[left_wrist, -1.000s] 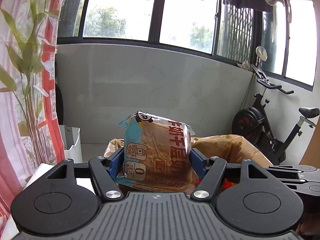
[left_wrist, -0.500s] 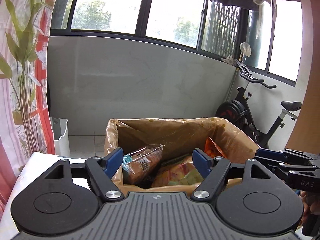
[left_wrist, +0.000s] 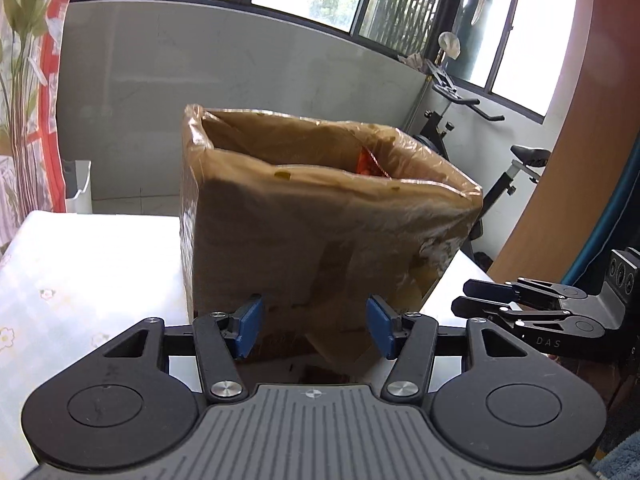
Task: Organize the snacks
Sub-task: 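Lower both open tools to the small brown packet on the table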
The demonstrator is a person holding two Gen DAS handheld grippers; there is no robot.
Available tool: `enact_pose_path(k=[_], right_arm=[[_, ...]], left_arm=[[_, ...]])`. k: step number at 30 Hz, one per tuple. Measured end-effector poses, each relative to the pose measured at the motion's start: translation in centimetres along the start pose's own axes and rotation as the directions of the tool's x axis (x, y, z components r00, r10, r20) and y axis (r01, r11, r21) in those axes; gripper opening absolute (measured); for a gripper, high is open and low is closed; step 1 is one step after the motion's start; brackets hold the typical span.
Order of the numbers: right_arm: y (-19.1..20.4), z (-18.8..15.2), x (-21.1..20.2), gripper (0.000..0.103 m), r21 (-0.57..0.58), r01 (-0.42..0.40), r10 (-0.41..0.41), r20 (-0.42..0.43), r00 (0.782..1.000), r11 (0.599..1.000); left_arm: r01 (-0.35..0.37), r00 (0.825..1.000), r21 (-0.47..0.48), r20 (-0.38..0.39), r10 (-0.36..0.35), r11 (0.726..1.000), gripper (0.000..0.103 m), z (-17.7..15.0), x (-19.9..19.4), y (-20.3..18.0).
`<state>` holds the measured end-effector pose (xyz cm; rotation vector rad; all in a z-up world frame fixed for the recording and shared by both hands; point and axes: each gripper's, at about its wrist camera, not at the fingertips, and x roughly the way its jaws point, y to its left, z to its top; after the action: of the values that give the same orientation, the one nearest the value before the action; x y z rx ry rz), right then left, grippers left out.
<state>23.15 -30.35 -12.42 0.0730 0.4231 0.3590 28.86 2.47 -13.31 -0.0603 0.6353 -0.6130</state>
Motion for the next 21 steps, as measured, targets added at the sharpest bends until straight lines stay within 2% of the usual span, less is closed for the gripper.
enact_pose_path(k=[4,9,13,15,17,19,21], right_arm=[[0.8,-1.9,2.8,0.048,-0.028,-0.033,0.03,-0.108,0.994,0.999],[2.5,-4.2,8.1,0.049,-0.109,-0.107,0.073,-0.285,0.956,0.988],[4.5,-5.0,11.3,0.05,-0.198,-0.167,0.087,-0.358,0.93,0.966],[5.3,-5.2,12.1,0.06,-0.227,-0.192,0.097,-0.372,0.923,0.955],[5.7,-5.4,12.7,0.066,-0.258,-0.202,0.091,-0.386,0.918,0.945],[5.7,-5.9,13.2,0.066,-0.277,-0.197,0.071,-0.407,0.911,0.941],[5.5,-6.0,13.3,0.066,-0.246,-0.196,0.083,-0.406,0.91,0.949]], left_arm=[[-0.01,0.998,0.002,-0.058,0.01,1.0,0.055,-1.8,2.8,1.1],[-0.021,0.995,-0.041,-0.103,0.016,0.999,0.053,-3.3,5.6,3.0],[-0.024,0.99,-0.05,-0.138,0.017,0.998,0.052,-4.1,7.1,3.9],[-0.022,0.988,-0.058,-0.155,0.013,0.998,0.052,-4.5,7.6,4.3],[-0.019,0.985,-0.065,-0.171,0.007,0.998,0.052,-5.5,7.9,4.4],[-0.013,0.983,-0.07,-0.186,0.0,0.997,0.052,-5.6,9.1,4.1],[-0.004,0.98,-0.071,-0.197,-0.011,0.997,0.052,-5.8,9.7,3.9]])
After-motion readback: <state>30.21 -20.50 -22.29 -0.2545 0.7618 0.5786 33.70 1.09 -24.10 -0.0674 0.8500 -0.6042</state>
